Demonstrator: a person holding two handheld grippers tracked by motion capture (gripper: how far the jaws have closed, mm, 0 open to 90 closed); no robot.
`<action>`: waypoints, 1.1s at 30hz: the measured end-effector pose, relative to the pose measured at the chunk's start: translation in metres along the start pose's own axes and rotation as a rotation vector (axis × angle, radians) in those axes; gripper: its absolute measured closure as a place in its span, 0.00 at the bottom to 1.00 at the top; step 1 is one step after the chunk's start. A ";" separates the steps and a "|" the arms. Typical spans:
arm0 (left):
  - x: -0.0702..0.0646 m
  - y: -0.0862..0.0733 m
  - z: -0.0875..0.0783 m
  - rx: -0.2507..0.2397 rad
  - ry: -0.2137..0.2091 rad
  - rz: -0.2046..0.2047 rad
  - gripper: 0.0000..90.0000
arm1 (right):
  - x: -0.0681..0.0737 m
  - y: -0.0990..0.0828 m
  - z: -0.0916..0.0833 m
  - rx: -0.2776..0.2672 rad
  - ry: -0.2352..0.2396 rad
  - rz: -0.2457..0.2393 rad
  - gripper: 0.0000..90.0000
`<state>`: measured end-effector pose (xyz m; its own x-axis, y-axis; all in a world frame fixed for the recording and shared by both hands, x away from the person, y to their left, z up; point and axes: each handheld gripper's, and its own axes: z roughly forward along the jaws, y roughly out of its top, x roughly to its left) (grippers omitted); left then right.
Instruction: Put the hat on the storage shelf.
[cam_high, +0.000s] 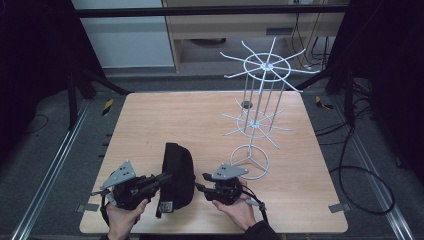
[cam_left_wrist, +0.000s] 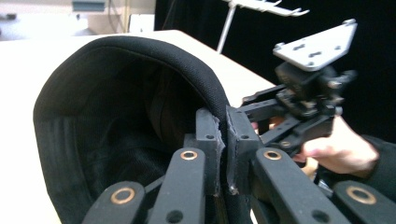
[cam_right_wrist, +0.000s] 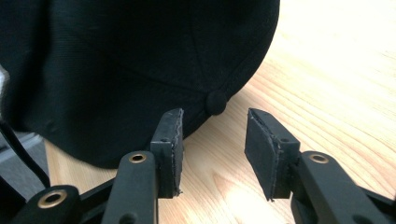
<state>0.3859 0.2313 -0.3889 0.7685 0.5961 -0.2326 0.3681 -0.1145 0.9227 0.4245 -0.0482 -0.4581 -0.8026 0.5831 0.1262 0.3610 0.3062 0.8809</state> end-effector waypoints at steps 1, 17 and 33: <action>-0.002 0.002 0.000 -0.003 -0.007 0.008 0.94 | -0.001 0.000 0.000 -0.006 0.008 0.010 0.63; -0.016 0.002 0.009 0.021 -0.073 0.077 0.94 | -0.010 -0.001 0.001 0.011 0.089 0.079 0.65; -0.007 0.004 0.004 -0.024 -0.057 0.014 0.95 | 0.001 -0.001 -0.015 0.015 0.115 0.000 0.85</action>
<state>0.3837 0.2237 -0.3845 0.8021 0.5486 -0.2359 0.3448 -0.1029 0.9330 0.4163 -0.0595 -0.4519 -0.8516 0.4930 0.1781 0.3669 0.3179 0.8743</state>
